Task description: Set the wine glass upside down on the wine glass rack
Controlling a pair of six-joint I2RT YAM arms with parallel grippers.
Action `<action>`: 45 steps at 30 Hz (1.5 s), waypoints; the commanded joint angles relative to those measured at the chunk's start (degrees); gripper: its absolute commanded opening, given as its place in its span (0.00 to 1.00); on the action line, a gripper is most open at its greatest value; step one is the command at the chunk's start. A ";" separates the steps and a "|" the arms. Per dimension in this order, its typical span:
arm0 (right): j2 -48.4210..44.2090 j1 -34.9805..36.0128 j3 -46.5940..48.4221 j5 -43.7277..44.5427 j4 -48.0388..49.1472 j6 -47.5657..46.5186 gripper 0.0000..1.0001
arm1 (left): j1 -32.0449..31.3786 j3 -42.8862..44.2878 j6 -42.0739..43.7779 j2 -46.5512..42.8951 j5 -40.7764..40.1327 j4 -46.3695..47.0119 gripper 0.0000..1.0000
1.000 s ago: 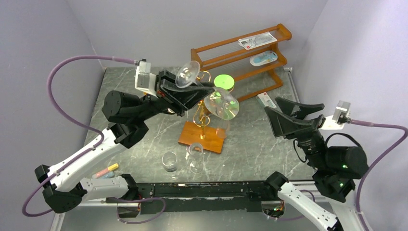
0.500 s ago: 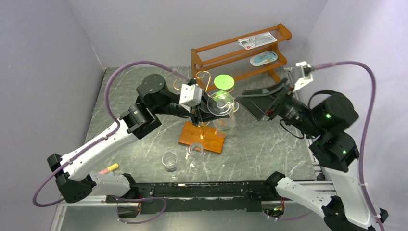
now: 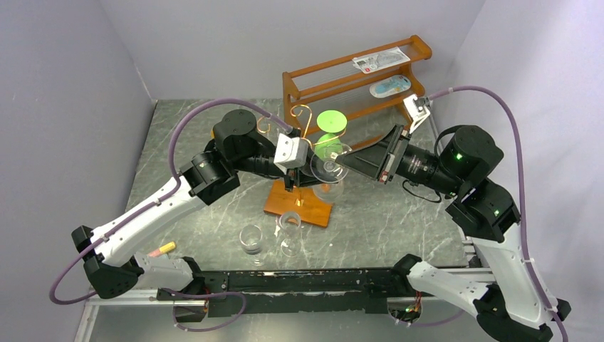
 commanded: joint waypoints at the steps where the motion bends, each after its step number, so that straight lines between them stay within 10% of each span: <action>1: 0.16 0.02 -1.61 -6.24 0.98 5.60 0.22 | -0.56 0.86 1.93 -0.29 0.66 1.22 0.05; 4: 0.22 0.01 -1.99 -7.89 2.66 8.56 0.01 | -0.56 0.99 1.94 -0.49 0.86 0.35 0.05; 19: -4.33 0.02 -6.29 -10.36 13.26 17.88 0.00 | -0.57 -6.02 -4.79 -5.36 -1.62 6.49 0.36; 28: -4.63 0.02 -5.55 -8.55 13.46 18.86 0.00 | -0.61 -6.15 -4.01 -5.53 0.50 5.60 0.31; 36: -4.87 0.02 -4.45 -6.22 13.50 18.99 0.00 | -0.56 -6.80 -2.17 -6.31 1.31 4.15 0.05; 45: -6.28 0.02 -5.95 1.42 11.63 14.92 0.67 | -0.56 0.23 -13.69 -8.84 -10.59 2.64 0.05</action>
